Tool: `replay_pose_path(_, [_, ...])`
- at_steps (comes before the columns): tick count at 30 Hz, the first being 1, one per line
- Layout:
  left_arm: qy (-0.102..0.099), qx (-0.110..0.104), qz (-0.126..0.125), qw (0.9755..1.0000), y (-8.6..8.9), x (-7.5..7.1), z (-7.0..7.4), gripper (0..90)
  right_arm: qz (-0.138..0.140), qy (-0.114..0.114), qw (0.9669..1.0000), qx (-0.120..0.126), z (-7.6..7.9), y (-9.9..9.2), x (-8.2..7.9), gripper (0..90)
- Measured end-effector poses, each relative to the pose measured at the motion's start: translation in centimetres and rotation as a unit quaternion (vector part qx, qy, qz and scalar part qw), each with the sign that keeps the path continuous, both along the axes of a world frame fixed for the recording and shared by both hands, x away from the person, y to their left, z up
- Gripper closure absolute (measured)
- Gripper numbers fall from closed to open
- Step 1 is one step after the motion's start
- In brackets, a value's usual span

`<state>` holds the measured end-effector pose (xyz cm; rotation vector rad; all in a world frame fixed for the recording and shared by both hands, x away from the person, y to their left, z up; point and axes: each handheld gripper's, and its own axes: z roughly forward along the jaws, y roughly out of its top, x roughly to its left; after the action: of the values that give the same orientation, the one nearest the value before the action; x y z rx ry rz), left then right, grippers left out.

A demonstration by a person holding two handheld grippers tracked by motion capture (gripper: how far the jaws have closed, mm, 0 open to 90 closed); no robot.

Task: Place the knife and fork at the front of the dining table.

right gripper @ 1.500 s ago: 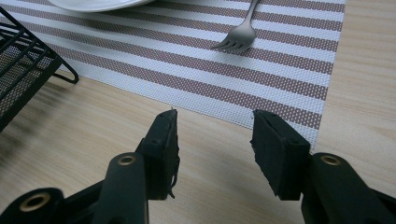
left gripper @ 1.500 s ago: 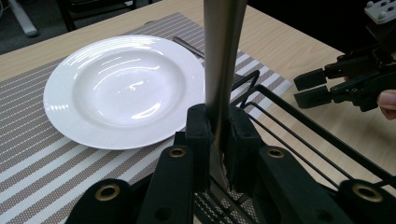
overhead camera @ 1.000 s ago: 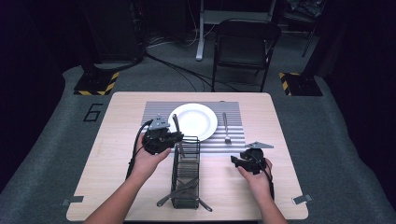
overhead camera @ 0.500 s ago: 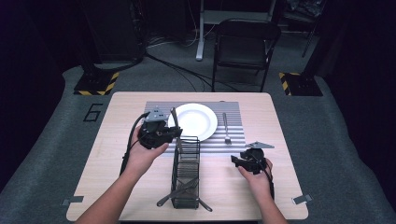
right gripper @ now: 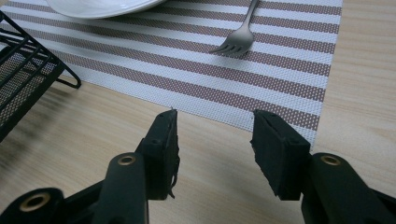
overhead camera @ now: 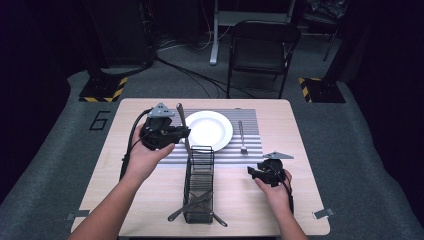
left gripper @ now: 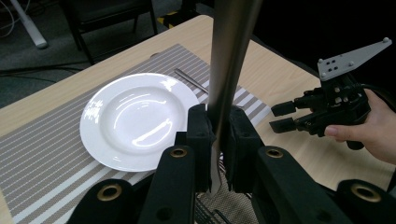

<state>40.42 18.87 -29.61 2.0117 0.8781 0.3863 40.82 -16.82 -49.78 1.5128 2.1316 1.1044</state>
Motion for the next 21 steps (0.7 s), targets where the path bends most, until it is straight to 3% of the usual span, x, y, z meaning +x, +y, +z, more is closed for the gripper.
replay_pose_path(10, [-0.002,-0.005,0.004,1.0,0.8,0.2,0.8,81.9,-0.001,0.0,1.0,0.0,0.0,0.0,0.0,50.3])
replay_pose_path(21, [0.003,-0.003,0.02,0.9998,1.8,1.0,0.2,82.0,-0.001,0.0,1.0,-0.001,0.0,0.0,0.0,50.3])
